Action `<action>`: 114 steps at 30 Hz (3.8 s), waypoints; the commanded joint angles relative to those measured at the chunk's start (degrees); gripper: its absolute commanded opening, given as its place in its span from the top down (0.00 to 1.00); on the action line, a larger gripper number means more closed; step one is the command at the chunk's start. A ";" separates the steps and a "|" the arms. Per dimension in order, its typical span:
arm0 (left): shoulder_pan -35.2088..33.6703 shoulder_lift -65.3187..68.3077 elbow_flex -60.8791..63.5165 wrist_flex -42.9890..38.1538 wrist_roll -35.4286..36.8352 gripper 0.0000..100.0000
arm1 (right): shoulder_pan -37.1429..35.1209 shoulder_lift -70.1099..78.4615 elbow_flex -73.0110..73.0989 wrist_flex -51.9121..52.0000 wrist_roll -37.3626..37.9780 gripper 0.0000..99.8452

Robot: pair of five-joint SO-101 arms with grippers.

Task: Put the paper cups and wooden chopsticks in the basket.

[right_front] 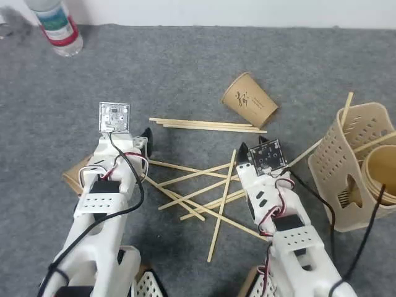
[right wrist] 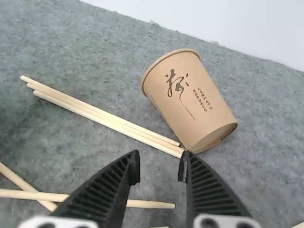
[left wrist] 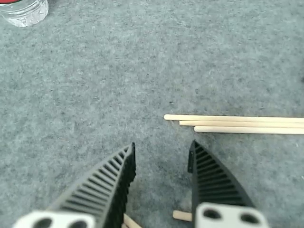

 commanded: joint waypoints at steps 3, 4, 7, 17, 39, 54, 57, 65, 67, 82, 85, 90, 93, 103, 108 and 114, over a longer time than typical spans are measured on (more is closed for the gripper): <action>-0.26 -1.67 -0.40 -1.49 0.00 0.82 | -0.31 -1.36 -0.53 -1.45 -0.62 0.85; -0.18 -1.67 -0.40 -1.49 0.00 0.82 | -0.31 -1.36 -0.53 -1.54 -0.62 0.85; -0.26 -1.67 -0.40 -1.49 0.00 0.82 | -0.31 -1.36 -0.44 -1.54 -0.62 0.85; -0.09 -2.20 -1.45 -0.97 2.73 0.82 | -0.31 -1.36 -0.35 -1.10 -0.62 0.85; 13.36 24.00 -58.24 25.85 0.97 0.74 | 9.27 -1.98 -0.70 -1.10 -0.53 0.85; 16.35 82.46 -132.09 53.27 0.70 0.82 | 9.19 -1.89 -0.79 -1.45 -0.53 0.85; 16.18 87.82 -140.97 60.57 0.79 0.83 | 8.04 -1.80 -0.79 -1.45 -0.26 0.85; 12.75 97.41 -164.79 81.41 0.88 0.83 | 7.96 -1.80 -0.79 -1.19 -0.18 0.85; 10.46 98.81 -171.30 84.13 0.53 0.83 | 8.04 -1.80 -0.79 -1.19 -0.18 0.85; 7.38 97.23 -170.33 86.07 -5.89 0.83 | 7.87 -1.54 -0.79 -1.45 -0.18 0.85; 7.47 95.82 -170.42 88.35 -7.12 0.83 | 7.87 -1.45 -0.79 -1.45 -0.18 0.85; 2.46 89.49 -168.13 89.14 -7.56 0.83 | 7.87 -1.45 -0.79 -1.45 -0.18 0.85; -0.62 81.05 -159.25 89.23 -7.91 0.83 | 7.78 -1.45 -0.79 -1.54 -0.18 0.85; -5.01 39.12 -112.40 88.79 -22.59 0.72 | 7.78 -1.45 -0.79 -1.54 -0.18 0.85; -10.81 22.86 -98.33 88.79 -31.74 0.72 | 7.78 -1.45 -0.79 -1.36 -0.18 0.85; -19.78 10.11 -86.02 88.79 -44.84 0.72 | 7.78 -1.45 -0.79 -1.10 -0.18 0.85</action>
